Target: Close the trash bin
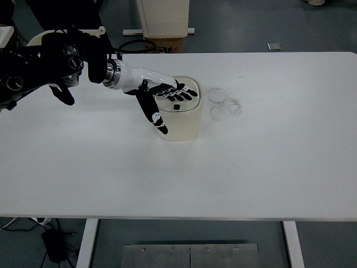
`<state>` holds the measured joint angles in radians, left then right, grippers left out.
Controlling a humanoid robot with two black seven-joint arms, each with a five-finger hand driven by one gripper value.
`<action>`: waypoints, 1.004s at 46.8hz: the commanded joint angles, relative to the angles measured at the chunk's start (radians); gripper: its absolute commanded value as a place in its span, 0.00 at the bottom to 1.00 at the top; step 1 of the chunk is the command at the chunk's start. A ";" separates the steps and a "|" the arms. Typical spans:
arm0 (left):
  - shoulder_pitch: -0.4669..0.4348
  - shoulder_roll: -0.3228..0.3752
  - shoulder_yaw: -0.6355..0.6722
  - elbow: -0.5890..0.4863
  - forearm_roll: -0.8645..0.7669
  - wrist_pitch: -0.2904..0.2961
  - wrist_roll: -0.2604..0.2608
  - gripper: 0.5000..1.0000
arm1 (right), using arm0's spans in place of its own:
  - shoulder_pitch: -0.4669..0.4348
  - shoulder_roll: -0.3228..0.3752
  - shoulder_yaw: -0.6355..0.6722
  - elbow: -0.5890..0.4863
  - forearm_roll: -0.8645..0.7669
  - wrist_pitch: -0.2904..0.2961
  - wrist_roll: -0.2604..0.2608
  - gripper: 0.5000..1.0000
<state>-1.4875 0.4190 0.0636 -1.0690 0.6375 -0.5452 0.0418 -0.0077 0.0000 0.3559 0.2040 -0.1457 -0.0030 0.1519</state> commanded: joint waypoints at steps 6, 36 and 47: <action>-0.023 0.009 -0.011 0.009 -0.012 0.008 -0.002 1.00 | 0.000 0.000 0.000 0.000 0.000 0.000 0.000 0.99; 0.110 0.038 -0.249 0.224 -0.386 0.169 -0.077 1.00 | 0.000 0.000 0.000 0.000 0.000 0.000 0.000 0.99; 0.246 0.029 -0.389 0.342 -0.596 0.208 -0.115 1.00 | 0.000 0.000 0.000 0.000 0.001 0.000 0.000 0.99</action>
<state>-1.2717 0.4497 -0.3039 -0.7514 0.0789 -0.3360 -0.0712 -0.0077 0.0000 0.3559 0.2041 -0.1457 -0.0031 0.1519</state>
